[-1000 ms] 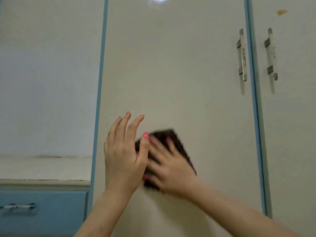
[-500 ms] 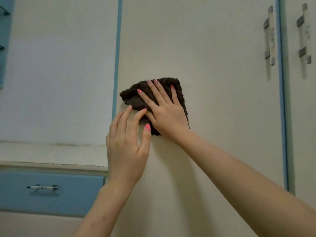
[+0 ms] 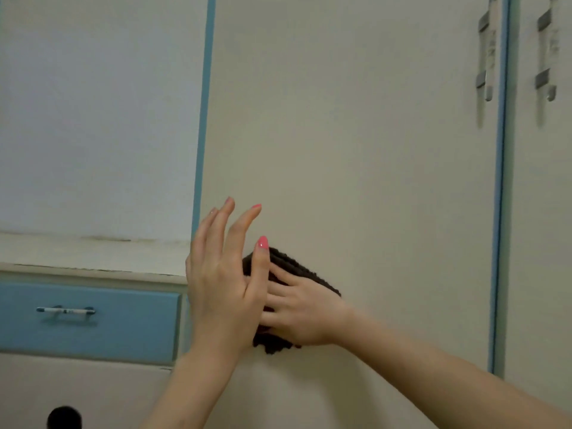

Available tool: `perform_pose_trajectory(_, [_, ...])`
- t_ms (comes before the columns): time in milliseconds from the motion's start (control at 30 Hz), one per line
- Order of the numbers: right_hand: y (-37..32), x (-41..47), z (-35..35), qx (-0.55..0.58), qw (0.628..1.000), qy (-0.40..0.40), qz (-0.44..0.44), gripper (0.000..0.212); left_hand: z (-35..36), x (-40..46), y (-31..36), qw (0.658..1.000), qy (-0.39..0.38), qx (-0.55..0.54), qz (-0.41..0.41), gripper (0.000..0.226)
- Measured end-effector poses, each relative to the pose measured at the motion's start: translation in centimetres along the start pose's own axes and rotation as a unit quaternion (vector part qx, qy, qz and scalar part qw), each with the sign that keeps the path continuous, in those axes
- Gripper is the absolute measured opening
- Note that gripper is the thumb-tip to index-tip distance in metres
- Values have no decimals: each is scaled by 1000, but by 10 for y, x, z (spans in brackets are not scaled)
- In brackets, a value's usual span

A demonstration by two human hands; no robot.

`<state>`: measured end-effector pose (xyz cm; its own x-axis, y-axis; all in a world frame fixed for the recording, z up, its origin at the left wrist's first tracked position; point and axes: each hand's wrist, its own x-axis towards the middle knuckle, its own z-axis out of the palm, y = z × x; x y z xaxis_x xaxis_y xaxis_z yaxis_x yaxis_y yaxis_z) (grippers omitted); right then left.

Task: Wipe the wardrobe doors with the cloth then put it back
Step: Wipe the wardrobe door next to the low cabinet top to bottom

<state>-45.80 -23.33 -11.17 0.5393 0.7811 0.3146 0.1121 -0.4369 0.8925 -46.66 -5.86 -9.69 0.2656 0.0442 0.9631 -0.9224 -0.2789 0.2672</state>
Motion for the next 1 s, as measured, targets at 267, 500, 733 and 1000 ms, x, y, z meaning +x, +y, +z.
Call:
perform_pose_trajectory(267, [130,-81,-75,-104,960,2,259,48,26,-5,25,999,-30,-40,2,44])
perform_pose_trajectory(500, [-11,-144,-33,-66,965,-9,254,59,44,-28,34,997,-63,-40,12,44])
perform_pose_trajectory(733, [-15,-226,-40,-38,969,-63,234,55,46,-34,40,996,-86,-20,24,46])
perform_pose_trajectory(1000, [78,-184,-70,-48,846,71,526,56,57,-47,45,994,-100,-16,42,45])
